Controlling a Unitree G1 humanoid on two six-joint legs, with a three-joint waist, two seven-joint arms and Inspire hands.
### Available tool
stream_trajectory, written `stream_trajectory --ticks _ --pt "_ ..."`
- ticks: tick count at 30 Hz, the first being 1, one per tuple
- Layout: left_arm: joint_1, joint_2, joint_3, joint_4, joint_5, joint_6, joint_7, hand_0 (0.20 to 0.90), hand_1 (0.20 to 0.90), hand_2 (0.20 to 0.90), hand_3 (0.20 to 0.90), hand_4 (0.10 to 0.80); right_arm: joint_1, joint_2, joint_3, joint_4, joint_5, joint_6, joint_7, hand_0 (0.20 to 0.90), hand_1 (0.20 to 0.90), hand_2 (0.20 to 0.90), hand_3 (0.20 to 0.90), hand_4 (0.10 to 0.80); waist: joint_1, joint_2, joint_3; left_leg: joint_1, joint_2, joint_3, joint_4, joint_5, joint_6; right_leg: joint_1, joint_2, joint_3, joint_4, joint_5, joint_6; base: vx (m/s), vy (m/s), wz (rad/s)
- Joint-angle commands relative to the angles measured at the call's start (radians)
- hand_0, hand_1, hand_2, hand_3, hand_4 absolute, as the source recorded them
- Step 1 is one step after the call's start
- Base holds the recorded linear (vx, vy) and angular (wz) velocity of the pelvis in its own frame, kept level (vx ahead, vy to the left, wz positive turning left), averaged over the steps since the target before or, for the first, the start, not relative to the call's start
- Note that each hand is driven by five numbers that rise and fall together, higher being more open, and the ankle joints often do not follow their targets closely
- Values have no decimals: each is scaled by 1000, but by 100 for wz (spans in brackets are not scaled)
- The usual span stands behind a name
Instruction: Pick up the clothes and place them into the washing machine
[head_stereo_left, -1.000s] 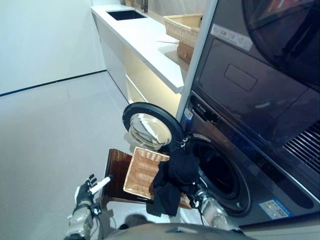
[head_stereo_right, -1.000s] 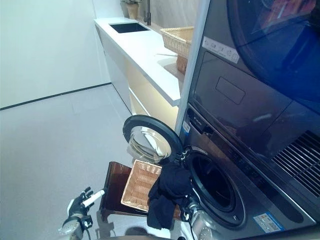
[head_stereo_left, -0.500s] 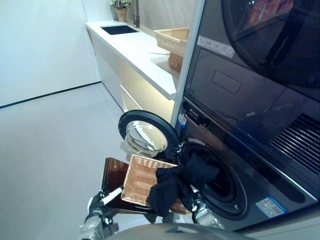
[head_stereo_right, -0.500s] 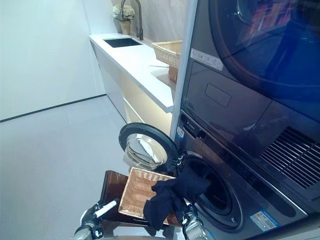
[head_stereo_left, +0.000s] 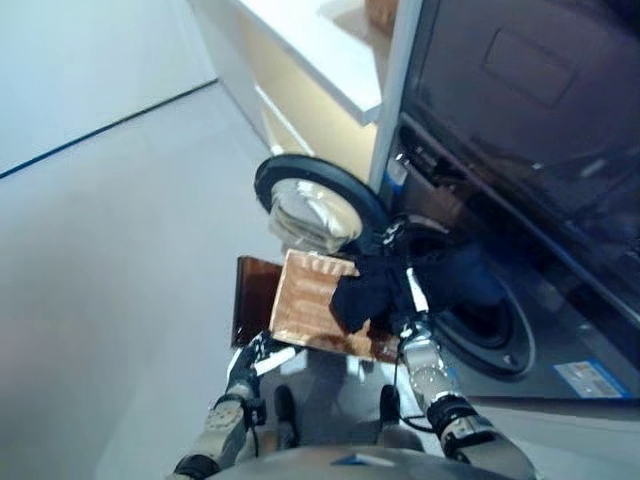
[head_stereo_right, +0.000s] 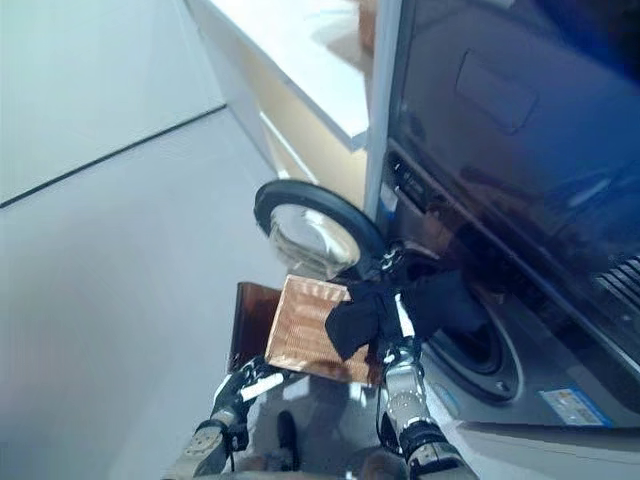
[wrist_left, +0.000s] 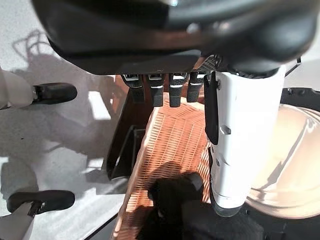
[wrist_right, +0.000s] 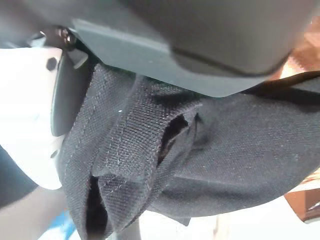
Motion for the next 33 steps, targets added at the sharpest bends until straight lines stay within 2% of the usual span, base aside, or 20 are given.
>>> stream_trajectory --ticks 1,11,24,26,33 --pt "-94 29 -26 -72 -27 -93 -4 900 900 900 900 800 -170 -6 -82 -69 30 -109 11 200 200 200 200 300 27 -4 63 -11 -36 -45 -7 -14 -47 -44 -57 -6 42 47 14 -74 21 11" --pt "-100 40 -82 -163 -65 -103 6 900 900 900 900 800 -296 -62 -133 -71 45 -192 -44 200 200 200 200 300 48 75 144 -87 -55 -56 -6 -1 -41 -173 -88 3 138 20 10 -55 35 11" --pt "-100 52 -120 -202 -61 -109 8 900 900 900 900 800 -388 -135 -230 -55 110 -262 -43 200 200 200 200 300 60 127 146 -125 -73 -46 -7 -6 -35 -229 -108 21 140 28 20 -19 41 -1" --pt "-87 49 -120 -195 -62 -111 5 900 900 900 900 800 -413 -176 -280 -66 142 -298 -37 200 200 200 200 300 61 146 138 -127 -81 -45 -7 -13 -34 -234 -113 25 141 23 25 -9 59 -2" --pt "-74 39 -119 -171 -86 -110 -5 900 900 900 900 800 -426 -241 -362 -29 183 -336 -43 200 200 200 200 300 56 176 121 -131 -95 -40 -7 -16 -29 -242 -122 33 137 31 30 -2 43 -1"
